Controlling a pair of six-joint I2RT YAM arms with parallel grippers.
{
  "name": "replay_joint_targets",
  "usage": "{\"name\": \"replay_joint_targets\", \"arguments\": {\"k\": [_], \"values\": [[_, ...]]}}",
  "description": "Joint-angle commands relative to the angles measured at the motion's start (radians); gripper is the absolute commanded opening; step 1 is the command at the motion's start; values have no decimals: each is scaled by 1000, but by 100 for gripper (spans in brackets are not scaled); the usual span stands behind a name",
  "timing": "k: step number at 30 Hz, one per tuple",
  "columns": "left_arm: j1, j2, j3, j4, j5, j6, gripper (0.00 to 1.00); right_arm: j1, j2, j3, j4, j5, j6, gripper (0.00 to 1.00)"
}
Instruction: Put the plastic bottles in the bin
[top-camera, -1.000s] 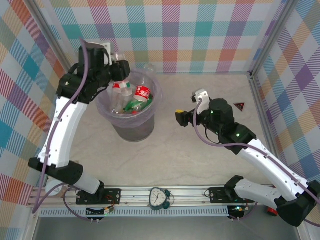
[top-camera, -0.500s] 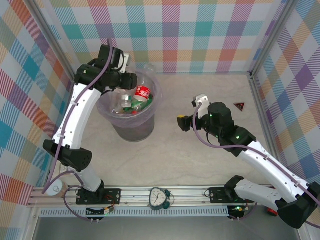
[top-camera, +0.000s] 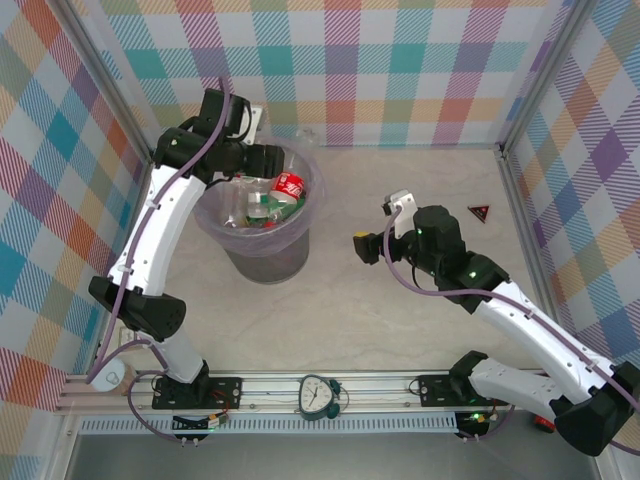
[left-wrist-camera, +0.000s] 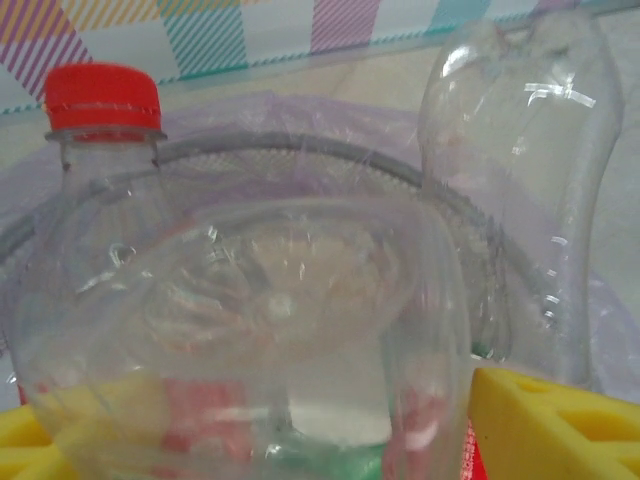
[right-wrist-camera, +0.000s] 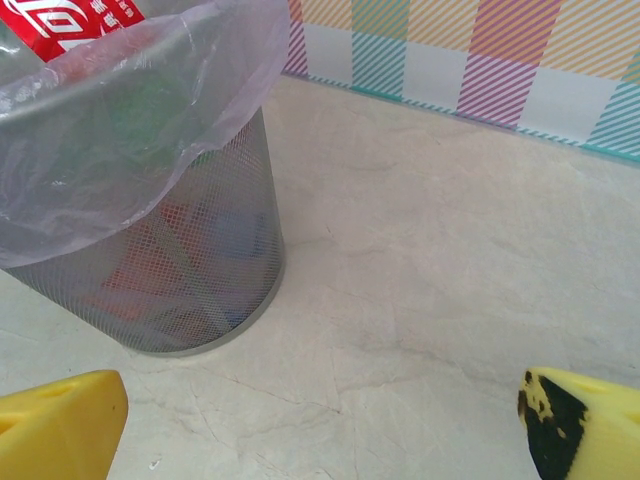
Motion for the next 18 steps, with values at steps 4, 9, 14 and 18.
{"name": "replay_joint_targets", "arguments": {"k": [4, 9, 14, 18], "values": [[-1, -107, -31, 87, -39, -18, 81, -9, 50, 52, 64, -34, 14, 99], [-3, -117, -65, 104, -93, -18, 73, -9, 68, 60, 75, -52, 21, 99], [-14, -85, -90, 119, -77, -18, 60, -9, 72, 53, 68, -52, 24, 99], [-30, -50, -91, 119, -94, -16, 54, -9, 77, 54, 67, -51, 21, 99]]}}
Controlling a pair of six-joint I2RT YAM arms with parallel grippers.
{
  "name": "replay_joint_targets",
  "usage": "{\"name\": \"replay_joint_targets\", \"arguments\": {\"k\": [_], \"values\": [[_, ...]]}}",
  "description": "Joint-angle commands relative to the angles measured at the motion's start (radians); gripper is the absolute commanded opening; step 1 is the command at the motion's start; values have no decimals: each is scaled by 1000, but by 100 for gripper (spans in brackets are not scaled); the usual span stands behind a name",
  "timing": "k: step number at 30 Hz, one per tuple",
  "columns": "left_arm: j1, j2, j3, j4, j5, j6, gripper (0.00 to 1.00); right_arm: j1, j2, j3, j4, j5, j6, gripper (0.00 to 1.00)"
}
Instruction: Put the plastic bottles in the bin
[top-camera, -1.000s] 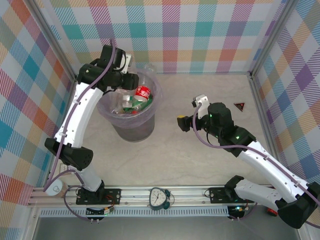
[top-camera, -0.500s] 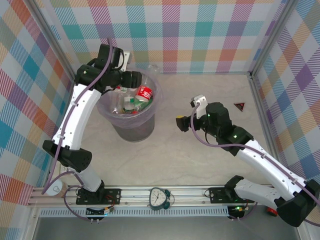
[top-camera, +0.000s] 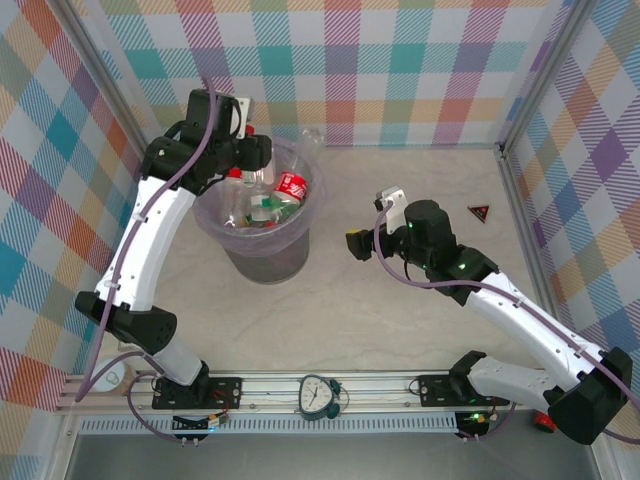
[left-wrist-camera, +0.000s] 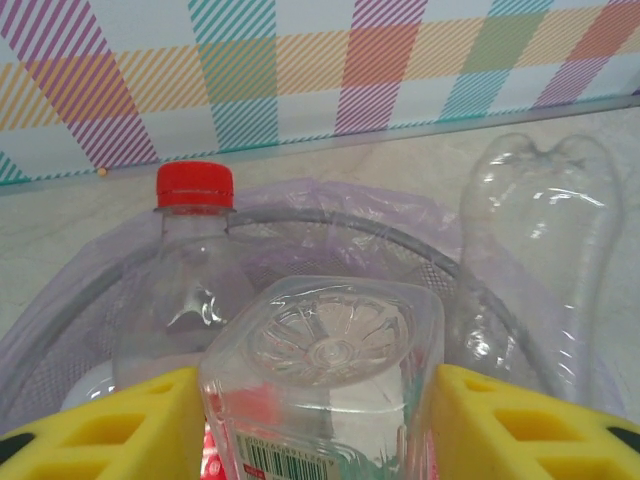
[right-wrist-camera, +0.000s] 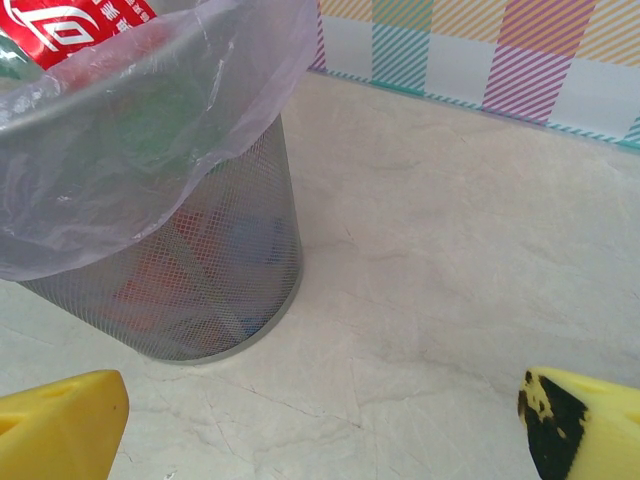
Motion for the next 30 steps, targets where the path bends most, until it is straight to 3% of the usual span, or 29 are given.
{"name": "replay_joint_targets", "arguments": {"k": [1, 16, 23, 30], "values": [[-19, 29, -19, -15, -24, 6, 53, -7, 10, 35, 28, -14, 4, 99], [-33, -191, -397, 120, -58, -59, 48, -7, 114, 112, 70, -76, -29, 100], [-33, -177, -412, 142, -21, -70, 48, -7, 146, 172, 67, -84, -48, 100], [-31, -163, -306, 143, 20, -61, 62, -12, 140, 179, 36, -58, -59, 100]]}}
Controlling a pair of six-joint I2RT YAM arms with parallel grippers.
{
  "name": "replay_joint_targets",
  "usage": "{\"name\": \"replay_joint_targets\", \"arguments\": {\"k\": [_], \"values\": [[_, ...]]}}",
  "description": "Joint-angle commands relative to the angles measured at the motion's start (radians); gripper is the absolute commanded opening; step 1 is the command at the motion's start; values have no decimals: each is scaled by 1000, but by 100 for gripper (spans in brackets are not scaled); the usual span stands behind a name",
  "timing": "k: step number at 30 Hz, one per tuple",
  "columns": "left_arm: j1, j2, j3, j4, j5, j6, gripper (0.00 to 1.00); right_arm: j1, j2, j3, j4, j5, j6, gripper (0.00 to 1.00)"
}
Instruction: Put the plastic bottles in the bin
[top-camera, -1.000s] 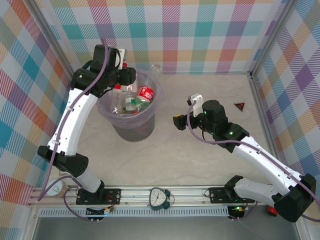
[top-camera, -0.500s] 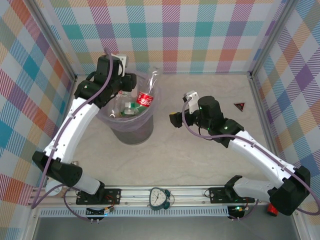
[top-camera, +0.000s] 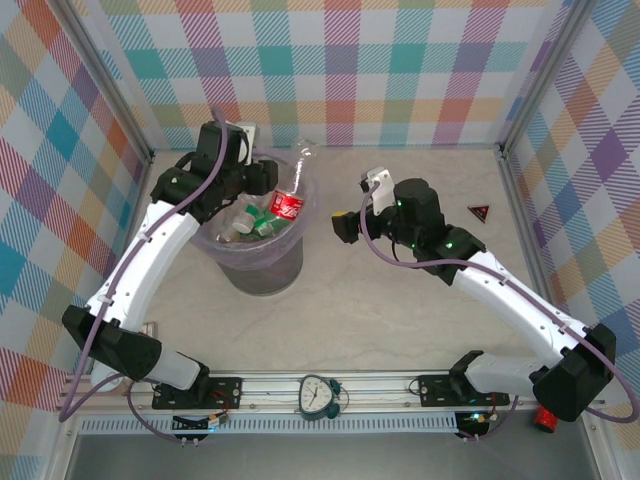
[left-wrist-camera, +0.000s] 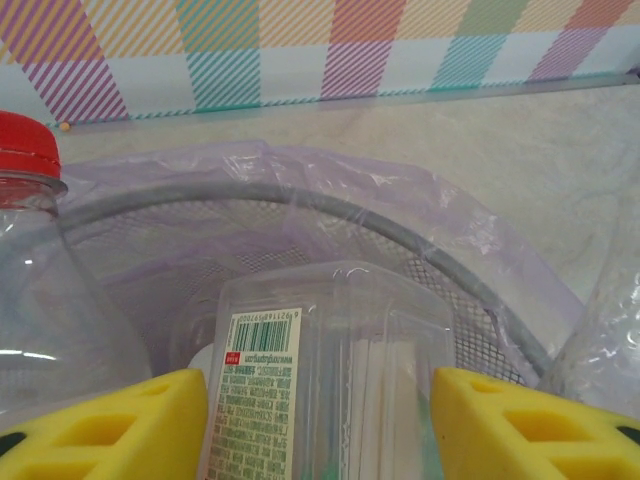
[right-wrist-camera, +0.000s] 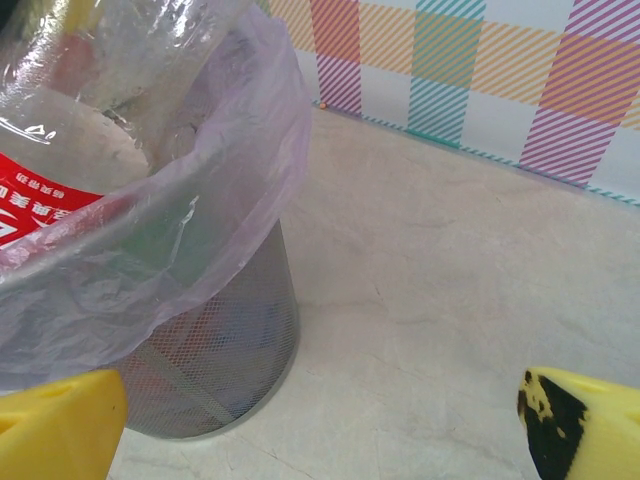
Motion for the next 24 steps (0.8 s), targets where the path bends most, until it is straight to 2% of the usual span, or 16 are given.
{"name": "replay_joint_targets", "arguments": {"k": [1, 8, 14, 17, 20, 24], "values": [[-2, 3, 75, -48, 21, 6, 63, -10, -7, 26, -10, 12, -22, 100], [-2, -38, 158, -51, -7, 24, 77, -28, -12, 32, -14, 9, -32, 100], [21, -124, 149, -52, -95, 27, 85, -34, 10, 69, -3, -24, -39, 100], [89, -202, 81, -47, -127, -12, 86, -34, 29, 102, -7, -27, -39, 99], [200, -297, -31, -37, -147, -60, 88, -60, 27, 117, -43, 44, -46, 99], [364, -401, -219, 1, -174, -113, 93, -199, 32, 115, -141, 50, 3, 99]]}}
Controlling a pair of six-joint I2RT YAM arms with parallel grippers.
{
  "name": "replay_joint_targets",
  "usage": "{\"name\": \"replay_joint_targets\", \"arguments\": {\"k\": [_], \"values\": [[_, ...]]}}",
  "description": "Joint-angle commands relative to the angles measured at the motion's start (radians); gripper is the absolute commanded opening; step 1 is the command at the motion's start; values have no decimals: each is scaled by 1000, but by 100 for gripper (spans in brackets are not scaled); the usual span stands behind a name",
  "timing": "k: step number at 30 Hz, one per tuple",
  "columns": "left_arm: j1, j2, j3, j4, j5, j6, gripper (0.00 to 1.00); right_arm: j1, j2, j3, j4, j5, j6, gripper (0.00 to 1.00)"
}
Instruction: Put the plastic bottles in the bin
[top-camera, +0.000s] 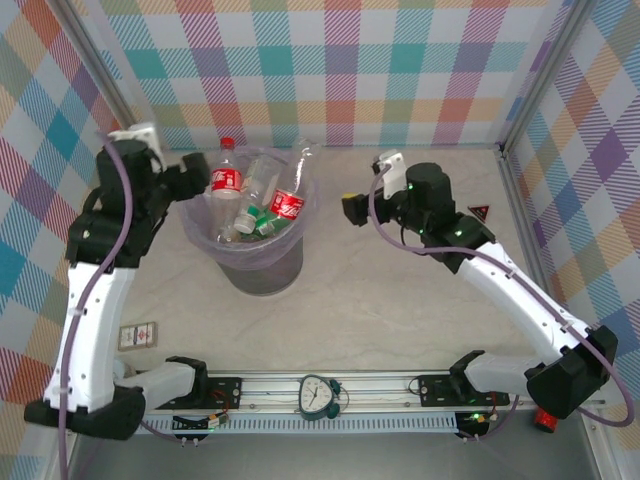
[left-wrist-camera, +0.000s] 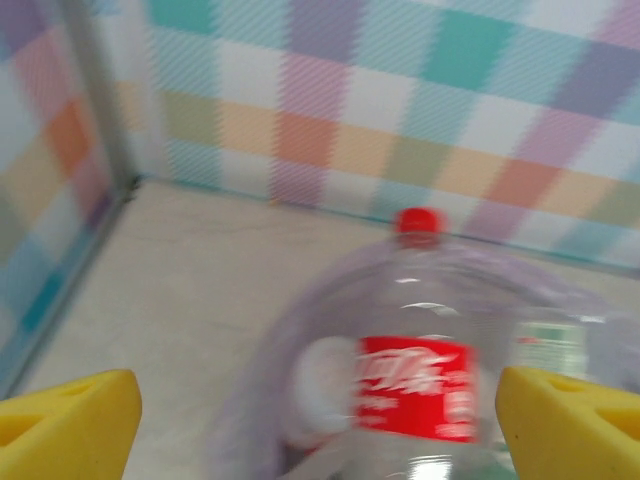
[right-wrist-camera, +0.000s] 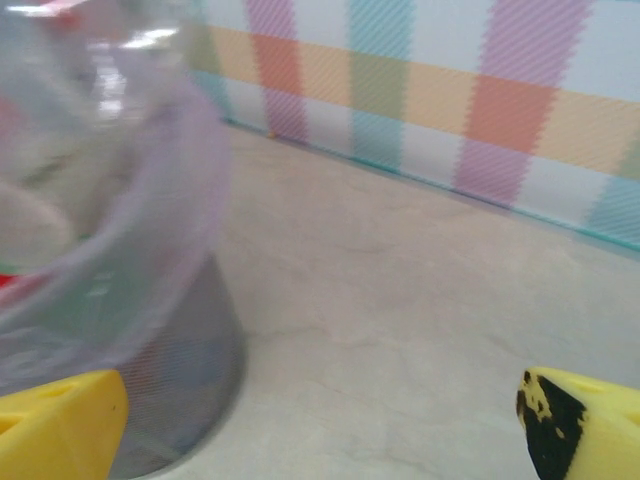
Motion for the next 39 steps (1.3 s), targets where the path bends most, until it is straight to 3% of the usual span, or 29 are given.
{"name": "replay_joint_targets", "arguments": {"k": [1, 6, 9, 19, 24, 30, 34, 39], "values": [[108, -56, -150, 51, -57, -70, 95, -113, 8, 5, -95, 39, 29, 100], [281, -151, -394, 161, -84, -157, 100, -271, 12, -94, -122, 63, 41, 99], [321, -179, -535, 241, -121, -181, 100, -328, 30, -192, -86, 97, 53, 99], [320, -190, -932, 626, -51, -185, 100, -384, 181, -452, 271, 106, 76, 99], [312, -151, -1031, 756, -30, -166, 100, -387, 206, -484, 352, 152, 62, 99], [274, -107, -1148, 996, -29, -109, 100, -388, 241, -629, 680, 146, 8, 99], [245, -43, -1192, 1147, -35, -56, 100, -389, 254, -619, 693, 166, -32, 99], [210, 48, -1218, 1316, -57, 6, 100, -393, 274, -694, 894, 181, -93, 99]]}}
